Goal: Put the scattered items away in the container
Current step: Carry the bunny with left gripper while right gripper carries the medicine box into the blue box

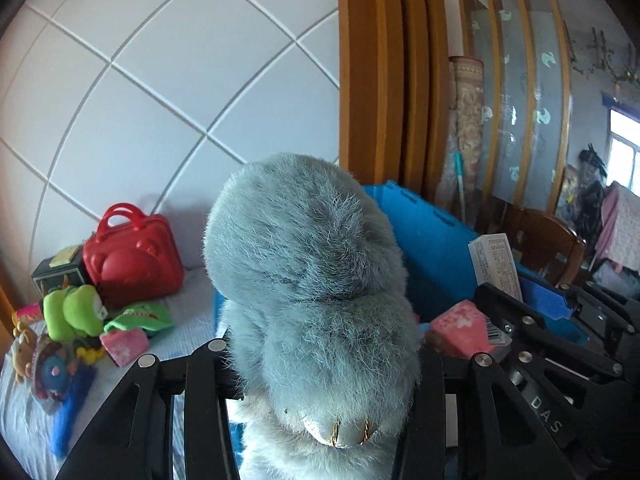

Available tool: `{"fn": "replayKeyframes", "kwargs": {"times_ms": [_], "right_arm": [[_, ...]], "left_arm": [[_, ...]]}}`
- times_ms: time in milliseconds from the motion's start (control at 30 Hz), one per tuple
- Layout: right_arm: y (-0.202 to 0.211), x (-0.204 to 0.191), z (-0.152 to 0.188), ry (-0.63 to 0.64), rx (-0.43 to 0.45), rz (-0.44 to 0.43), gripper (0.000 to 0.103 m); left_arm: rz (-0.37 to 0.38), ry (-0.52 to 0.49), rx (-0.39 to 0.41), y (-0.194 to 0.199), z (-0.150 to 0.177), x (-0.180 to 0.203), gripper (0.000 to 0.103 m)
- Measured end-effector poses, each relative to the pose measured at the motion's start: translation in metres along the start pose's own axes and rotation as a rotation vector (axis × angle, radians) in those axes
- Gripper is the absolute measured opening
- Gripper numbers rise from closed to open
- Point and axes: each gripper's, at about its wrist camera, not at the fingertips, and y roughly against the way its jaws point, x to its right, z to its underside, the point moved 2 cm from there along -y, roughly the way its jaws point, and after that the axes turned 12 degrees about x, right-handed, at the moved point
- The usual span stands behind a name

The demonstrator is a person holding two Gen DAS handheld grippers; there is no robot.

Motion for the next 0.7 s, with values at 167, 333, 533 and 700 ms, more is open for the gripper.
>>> {"fn": "replayKeyframes", "kwargs": {"times_ms": [167,333,533,700], "right_arm": [[-0.011,0.036,0.019,-0.029,-0.046,-0.001,0.028],[-0.021,0.052,0.029,-0.041,-0.063,-0.02,0.028],[-0.028,0.058,0.031,-0.049,-0.065,-0.038,0.028],[-0.028,0.063,0.032,-0.053,-0.064,-0.029,0.043]], "left_arm": [[-0.01,-0.019,-0.059,-0.017,0.016,0.032,0.043],[-0.044,-0.015,-0.104,-0.028,0.029,0.041,0.047],[-0.089,-0.013,-0.139,-0.036,0.041,0.041,0.069],[-0.112,-0.028,-0.121,-0.032,0.041,0.042,0.083]]}}
